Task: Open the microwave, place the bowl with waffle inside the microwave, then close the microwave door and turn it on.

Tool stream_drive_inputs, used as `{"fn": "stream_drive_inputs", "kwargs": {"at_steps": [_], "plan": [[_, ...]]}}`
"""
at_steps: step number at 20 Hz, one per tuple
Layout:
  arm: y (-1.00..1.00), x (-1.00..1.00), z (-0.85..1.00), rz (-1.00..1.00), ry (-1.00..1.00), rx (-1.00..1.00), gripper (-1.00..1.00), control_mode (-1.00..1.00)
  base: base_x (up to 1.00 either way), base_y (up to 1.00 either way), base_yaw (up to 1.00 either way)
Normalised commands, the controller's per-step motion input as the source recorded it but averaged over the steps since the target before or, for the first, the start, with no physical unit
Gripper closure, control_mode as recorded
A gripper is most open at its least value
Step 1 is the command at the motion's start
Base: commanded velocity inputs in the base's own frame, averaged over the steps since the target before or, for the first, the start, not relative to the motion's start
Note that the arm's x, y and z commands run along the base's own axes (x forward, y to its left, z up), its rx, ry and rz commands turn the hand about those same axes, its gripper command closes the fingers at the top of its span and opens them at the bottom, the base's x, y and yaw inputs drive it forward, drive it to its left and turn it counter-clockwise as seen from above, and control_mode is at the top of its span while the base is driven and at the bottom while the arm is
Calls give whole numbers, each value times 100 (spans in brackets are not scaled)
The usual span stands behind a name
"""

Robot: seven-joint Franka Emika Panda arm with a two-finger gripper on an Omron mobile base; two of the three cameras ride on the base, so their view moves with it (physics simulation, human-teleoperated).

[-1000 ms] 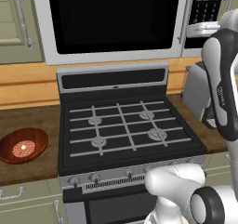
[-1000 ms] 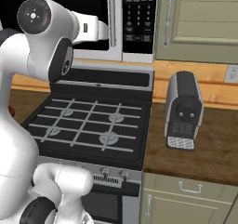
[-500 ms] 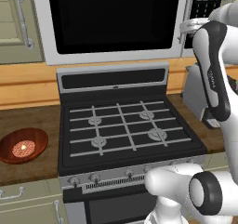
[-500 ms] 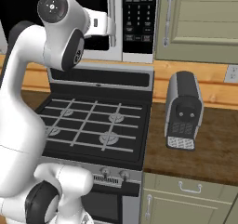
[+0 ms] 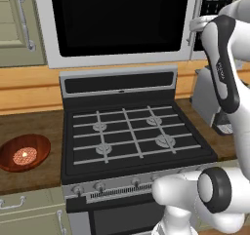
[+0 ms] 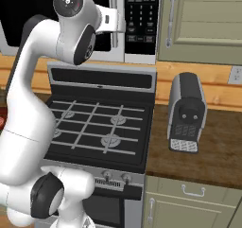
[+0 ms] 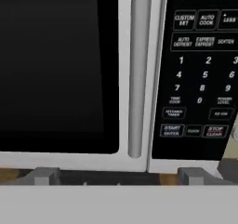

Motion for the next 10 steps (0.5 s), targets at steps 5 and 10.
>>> {"fn": "stream_drive_inputs", "kwargs": {"at_steps": [5,10], "plan": [[-2,38,-1,0,0,0,-100,-100,0,0,0],[-1,40,-8,0,0,0,-100,-100,0,0,0]]}}
